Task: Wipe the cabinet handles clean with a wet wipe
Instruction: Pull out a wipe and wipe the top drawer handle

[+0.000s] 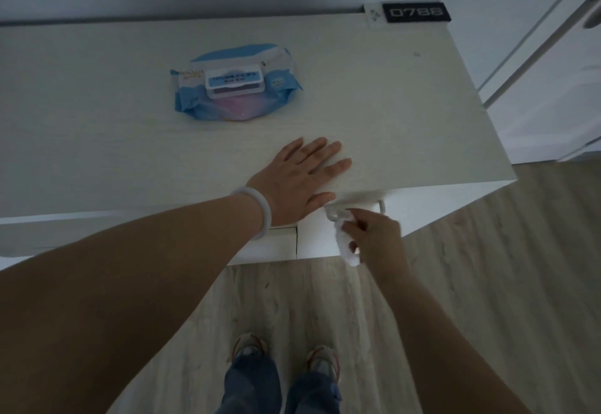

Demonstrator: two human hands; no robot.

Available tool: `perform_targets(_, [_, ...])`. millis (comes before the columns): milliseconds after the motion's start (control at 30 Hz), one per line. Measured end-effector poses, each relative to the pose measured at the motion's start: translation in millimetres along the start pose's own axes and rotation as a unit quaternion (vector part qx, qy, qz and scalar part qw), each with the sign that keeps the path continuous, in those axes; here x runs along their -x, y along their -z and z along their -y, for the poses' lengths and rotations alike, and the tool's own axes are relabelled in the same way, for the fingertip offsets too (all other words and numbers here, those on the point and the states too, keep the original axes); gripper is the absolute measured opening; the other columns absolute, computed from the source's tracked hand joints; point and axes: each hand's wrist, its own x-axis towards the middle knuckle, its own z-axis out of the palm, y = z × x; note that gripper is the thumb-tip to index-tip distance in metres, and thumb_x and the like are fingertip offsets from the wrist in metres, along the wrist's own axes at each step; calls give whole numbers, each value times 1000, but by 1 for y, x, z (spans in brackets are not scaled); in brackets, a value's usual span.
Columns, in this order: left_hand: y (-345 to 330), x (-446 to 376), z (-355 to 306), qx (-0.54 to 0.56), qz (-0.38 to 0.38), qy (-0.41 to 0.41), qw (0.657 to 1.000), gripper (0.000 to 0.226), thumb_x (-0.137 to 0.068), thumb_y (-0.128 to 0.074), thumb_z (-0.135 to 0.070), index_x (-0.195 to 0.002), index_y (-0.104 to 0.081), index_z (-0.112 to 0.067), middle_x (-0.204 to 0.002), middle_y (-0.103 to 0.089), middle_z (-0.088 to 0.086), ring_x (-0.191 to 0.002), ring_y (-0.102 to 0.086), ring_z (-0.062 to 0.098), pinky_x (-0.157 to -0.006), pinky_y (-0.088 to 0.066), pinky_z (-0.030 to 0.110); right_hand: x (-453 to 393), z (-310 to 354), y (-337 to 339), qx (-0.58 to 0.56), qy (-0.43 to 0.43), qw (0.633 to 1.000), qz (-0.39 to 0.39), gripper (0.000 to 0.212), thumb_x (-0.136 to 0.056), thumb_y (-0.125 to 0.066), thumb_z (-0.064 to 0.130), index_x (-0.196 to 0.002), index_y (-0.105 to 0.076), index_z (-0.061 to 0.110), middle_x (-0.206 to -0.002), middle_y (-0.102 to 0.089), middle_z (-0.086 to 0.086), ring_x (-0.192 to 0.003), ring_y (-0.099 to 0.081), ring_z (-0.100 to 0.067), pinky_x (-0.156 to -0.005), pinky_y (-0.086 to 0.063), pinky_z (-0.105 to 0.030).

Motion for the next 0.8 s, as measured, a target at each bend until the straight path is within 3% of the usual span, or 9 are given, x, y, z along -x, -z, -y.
perform_targets(133, [1, 0, 0, -1, 5, 1, 1000, 64, -99, -14, -54, -157, -9, -27, -165, -6, 4, -151, -7, 24, -121, -12, 48, 1, 3, 0, 31, 35, 999, 17, 18, -92, -63, 21, -107, -73, 20, -62, -67, 9, -51, -65, -10, -58, -52, -13])
perform_targets(200, [0, 0, 0, -2, 3, 1, 1000, 64, -99, -15, -53, -157, -9, -27, -165, -7, 4, -151, -8, 24, -121, -13, 48, -4, -12, 23, 63, 17, 998, -20, 21, -93, -61, 18, -109, -73, 21, -69, -69, 7, -59, -68, -14, -60, -52, -12])
perform_targets(333, [0, 1, 0, 0, 1, -1, 1000, 63, -99, -15, -52, -156, -10, -26, -164, -8, 5, -151, -9, 25, -121, -14, 49, -6, -24, 38, 80, 26, 995, -48, 22, -94, -59, 16, -110, -73, 23, -81, -73, 1, -67, -70, -11, -67, -59, -27])
perform_targets(433, [0, 0, 0, -6, -1, 0, 1000, 63, -99, -13, -53, -156, -7, -27, -165, -5, 5, -152, -6, 24, -122, -11, 47, 0, -6, 8, 68, 47, 996, -19, 21, -94, -60, 16, -111, -71, 17, -76, -69, 3, -56, -66, -2, -58, -54, -14])
perform_targets(533, [1, 0, 0, -6, 5, 1, 1000, 64, -99, -12, -54, -156, -6, -28, -165, -4, 4, -152, -5, 23, -122, -11, 47, 3, 1, -11, 79, 88, 993, 19, 19, -93, -61, 19, -109, -72, 18, -74, -71, 0, -54, -66, -13, -62, -59, -28])
perform_targets(600, [0, 0, 1, -6, 4, 1, 1000, 63, -99, -14, -54, -156, -8, -28, -165, -6, 4, -151, -7, 24, -121, -13, 48, -1, -6, 2, 60, 41, 997, -10, 22, -94, -58, 13, -110, -72, 16, -75, -71, -6, -54, -66, -16, -62, -60, -33])
perform_targets(667, [0, 0, 1, -7, -2, 1, 1000, 63, -99, -17, -53, -156, -12, -27, -164, -9, 5, -151, -11, 25, -121, -15, 49, 2, -18, 26, -52, -21, 997, -57, 22, -93, -54, 3, -106, -72, 8, -63, -63, -11, -45, -58, -11, -49, -53, -25])
perform_targets(733, [0, 1, 0, -8, -8, 2, 1000, 63, -100, -18, -52, -156, -14, -26, -164, -11, 5, -151, -13, 25, -120, -16, 49, 9, -21, 41, -109, -42, 986, -117, 19, -92, -54, 7, -97, -73, 8, -55, -58, -10, -43, -54, -12, -47, -45, -23])
perform_targets(800, [1, 1, 0, -3, -7, -1, 1000, 62, -100, -18, -52, -156, -15, -26, -164, -12, 5, -151, -13, 25, -120, -16, 49, 10, -21, 45, -89, -57, 977, -183, 17, -92, -55, 12, -89, -71, 11, -57, -64, -4, -47, -60, -12, -48, -47, -21])
